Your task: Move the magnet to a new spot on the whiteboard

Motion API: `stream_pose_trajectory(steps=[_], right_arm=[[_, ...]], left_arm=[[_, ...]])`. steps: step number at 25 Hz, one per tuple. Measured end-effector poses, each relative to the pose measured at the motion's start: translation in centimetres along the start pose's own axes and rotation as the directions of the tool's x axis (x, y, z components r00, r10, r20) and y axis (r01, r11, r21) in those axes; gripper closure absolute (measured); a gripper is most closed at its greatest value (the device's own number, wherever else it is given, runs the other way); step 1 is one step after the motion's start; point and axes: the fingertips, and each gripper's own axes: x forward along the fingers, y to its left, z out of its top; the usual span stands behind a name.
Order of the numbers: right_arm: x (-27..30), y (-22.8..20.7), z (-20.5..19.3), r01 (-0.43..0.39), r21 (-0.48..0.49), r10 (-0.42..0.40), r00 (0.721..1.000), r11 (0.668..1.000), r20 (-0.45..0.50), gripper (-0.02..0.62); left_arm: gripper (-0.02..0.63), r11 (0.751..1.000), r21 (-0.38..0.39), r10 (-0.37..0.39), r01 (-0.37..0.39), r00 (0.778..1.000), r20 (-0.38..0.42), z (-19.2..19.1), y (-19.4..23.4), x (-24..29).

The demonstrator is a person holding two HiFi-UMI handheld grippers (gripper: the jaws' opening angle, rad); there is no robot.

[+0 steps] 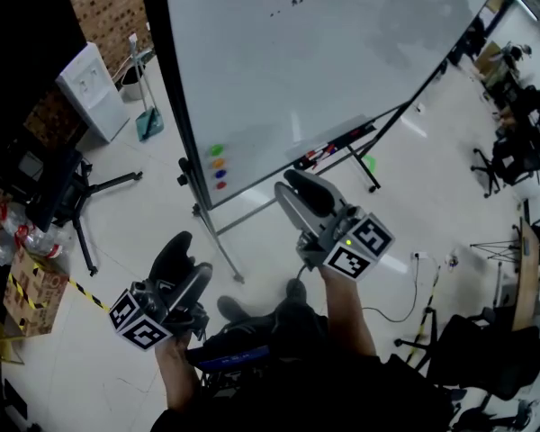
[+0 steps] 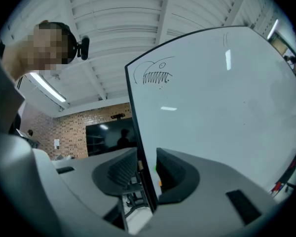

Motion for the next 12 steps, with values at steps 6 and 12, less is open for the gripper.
stream_pose_trajectory(steps=[6,12], right_arm=[[-1.7,-0.6,1.2,-0.16,0.038,0.16,0.987,0.986,0.005,0.446],[-7.4,-4.3,2.8,-0.287,0.097,0.289,0.957,0.953,-0.01,0.446]], left_arm=[[0.247,0.995,0.067,0.073,-0.079,0.994,0.078,-1.5,-2.0,2.0],[0.247,0.977,0.094,0.177,-0.19,0.975,0.138,-6.6,-5.3,6.6]])
